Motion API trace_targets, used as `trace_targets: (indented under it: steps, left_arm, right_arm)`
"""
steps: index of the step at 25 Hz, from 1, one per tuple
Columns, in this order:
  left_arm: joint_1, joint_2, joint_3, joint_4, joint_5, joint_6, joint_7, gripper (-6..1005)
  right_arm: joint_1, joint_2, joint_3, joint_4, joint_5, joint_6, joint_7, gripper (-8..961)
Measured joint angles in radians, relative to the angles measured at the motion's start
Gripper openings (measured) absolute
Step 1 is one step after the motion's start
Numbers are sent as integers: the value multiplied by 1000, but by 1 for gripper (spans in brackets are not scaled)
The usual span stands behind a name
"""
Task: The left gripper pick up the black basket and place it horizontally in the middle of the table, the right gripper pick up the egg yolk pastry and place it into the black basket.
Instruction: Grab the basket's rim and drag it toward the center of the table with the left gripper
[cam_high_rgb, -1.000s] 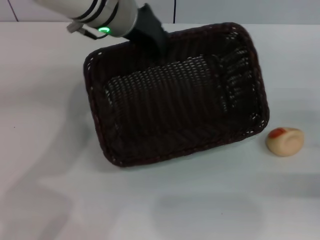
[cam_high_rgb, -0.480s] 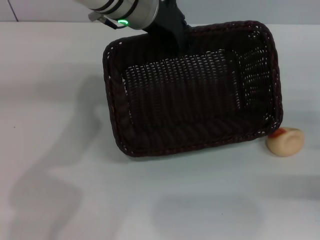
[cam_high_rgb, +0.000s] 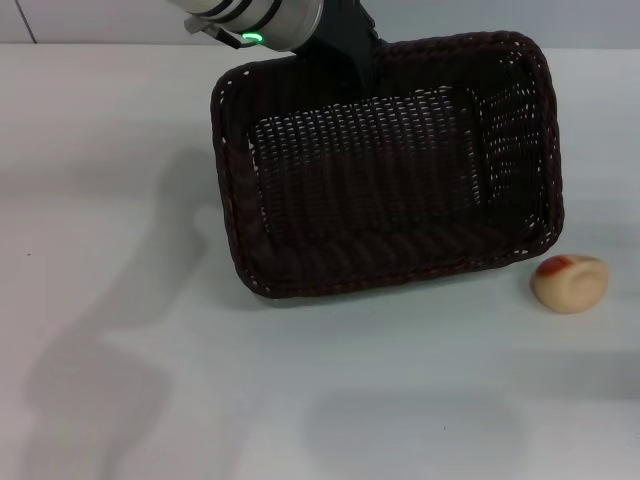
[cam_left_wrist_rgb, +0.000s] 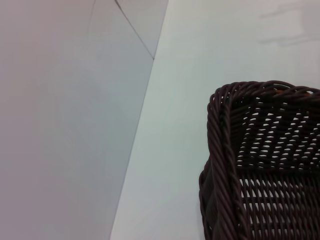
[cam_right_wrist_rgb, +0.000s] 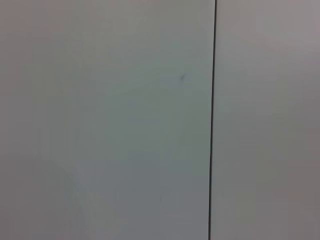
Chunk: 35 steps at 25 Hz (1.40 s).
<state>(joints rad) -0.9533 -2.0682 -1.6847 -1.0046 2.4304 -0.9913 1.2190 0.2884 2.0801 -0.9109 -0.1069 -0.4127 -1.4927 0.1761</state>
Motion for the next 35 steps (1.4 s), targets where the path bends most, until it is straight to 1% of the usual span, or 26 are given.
trace_targets:
  steps: [4, 6, 7, 11, 13, 15, 16, 20, 24, 29, 35]
  left_arm:
    - [-4, -1, 5, 18, -18, 15, 31, 189]
    - [-9, -1, 5, 40, -71, 15, 79, 189]
    - [-9, -1, 5, 40, -71, 15, 79, 189]
    - [-47, -1, 1, 111, -103, 23, 106, 190]
    - [-53, -1, -3, 125, -103, 38, 99, 195]
    - [-54, -1, -9, 130, -103, 80, 73, 200]
    - [-45, -1, -10, 126, -103, 124, 55, 202]
    - [-34, 0, -7, 124, -102, 162, 44, 212]
    - [-32, 0, 2, 130, -98, 169, 42, 221]
    - [-30, -1, 23, 148, -97, 193, 50, 443]
    - [-13, -2, 58, 151, -105, 272, 55, 474]
  right_arm:
    - [0, 1, 0, 0, 0, 0, -2, 694]
    - [0, 1, 0, 0, -1, 0, -2, 694]
    - [0, 1, 0, 0, -1, 0, -2, 694]
    - [0, 2, 0, 0, -3, 0, -5, 694]
    - [0, 2, 0, 0, -3, 0, -6, 693]
    - [-2, 2, 0, 0, -3, 0, -7, 693]
    - [-6, 2, 0, 0, -7, 0, -8, 693]
    - [-10, 1, 0, -2, -15, 0, -8, 693]
    - [-12, 0, 0, -4, -16, 0, -8, 693]
    - [-12, 0, -1, -6, -17, -1, -9, 693]
    - [-12, 0, -12, -7, -17, -6, -9, 693]
